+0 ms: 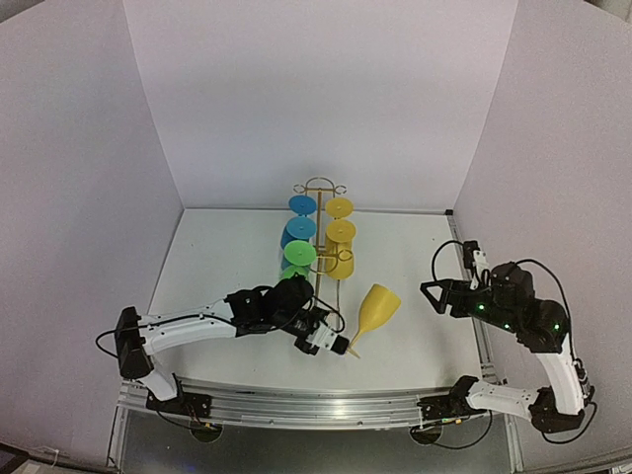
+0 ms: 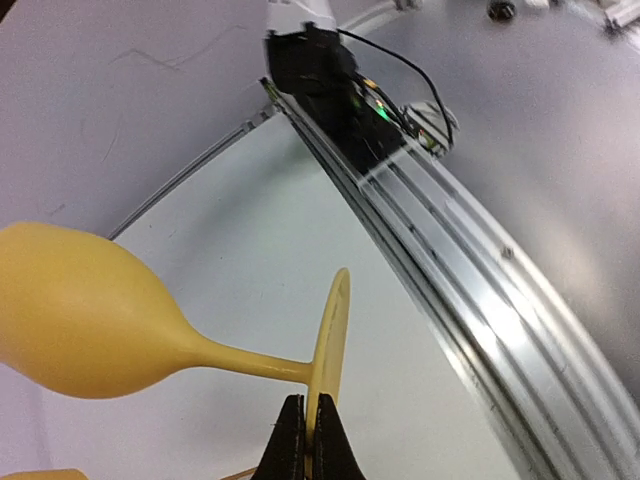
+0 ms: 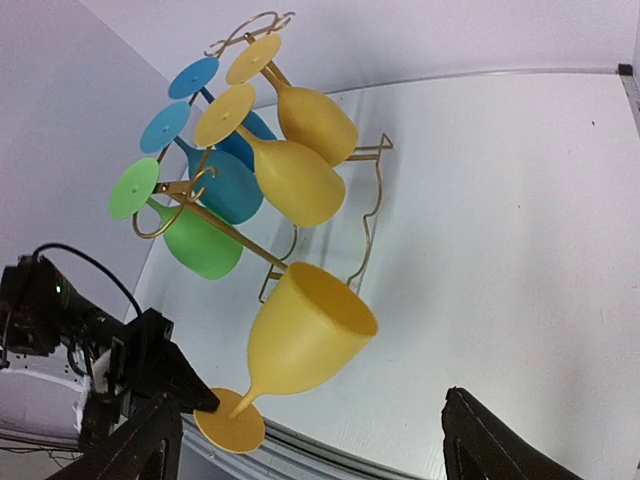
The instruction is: Take the wine glass off the wine glass rack
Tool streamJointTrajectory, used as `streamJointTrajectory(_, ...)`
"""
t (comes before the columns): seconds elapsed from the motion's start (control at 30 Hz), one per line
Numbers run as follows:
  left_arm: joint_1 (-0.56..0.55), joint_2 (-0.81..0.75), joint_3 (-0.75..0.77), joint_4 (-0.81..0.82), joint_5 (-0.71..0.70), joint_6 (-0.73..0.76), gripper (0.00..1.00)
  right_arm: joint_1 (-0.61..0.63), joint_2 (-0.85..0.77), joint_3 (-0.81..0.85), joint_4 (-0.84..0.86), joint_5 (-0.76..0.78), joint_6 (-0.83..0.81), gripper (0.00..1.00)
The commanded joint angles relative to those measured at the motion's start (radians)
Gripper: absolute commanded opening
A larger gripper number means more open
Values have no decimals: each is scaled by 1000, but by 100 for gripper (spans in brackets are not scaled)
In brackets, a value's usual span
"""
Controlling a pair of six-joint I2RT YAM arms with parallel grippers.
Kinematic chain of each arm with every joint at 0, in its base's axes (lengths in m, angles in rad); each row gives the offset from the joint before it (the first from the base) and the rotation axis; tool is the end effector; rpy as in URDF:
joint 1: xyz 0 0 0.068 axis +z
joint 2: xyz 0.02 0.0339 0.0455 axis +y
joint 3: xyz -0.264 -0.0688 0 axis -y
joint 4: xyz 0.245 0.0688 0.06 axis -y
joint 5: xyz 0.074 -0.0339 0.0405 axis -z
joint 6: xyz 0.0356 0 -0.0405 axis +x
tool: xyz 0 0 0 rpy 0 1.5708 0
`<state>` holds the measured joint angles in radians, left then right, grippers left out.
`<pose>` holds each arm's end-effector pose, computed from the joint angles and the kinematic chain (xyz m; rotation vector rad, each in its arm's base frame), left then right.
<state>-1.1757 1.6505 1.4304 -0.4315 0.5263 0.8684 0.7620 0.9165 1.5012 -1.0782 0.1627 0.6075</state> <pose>0.1284 -0.3544 0.3182 2.0318 0.8981 -0.7530 0.0956 0.0832 0.4565 -0.0608 2.1265 0.6689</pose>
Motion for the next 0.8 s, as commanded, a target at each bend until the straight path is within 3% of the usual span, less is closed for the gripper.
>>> streamJointTrajectory(0.0,-27,-171,-252,277,-48,464,0,0,142,80,-204,-59,128,85)
streamJointTrajectory(0.2,-41,-242,-474,573,-108,571,0,-1,206,62,-194,-247,129,72)
streamJointTrajectory(0.37,-53,-256,-550,708,-146,602,0,-1,214,8,-127,-351,141,64)
streamJointTrajectory(0.67,-62,-258,-590,775,-149,645,0,-1,235,-91,-16,-415,155,61)
streamJointTrajectory(0.77,-62,-251,-589,780,-148,654,0,-1,248,-106,34,-440,169,52)
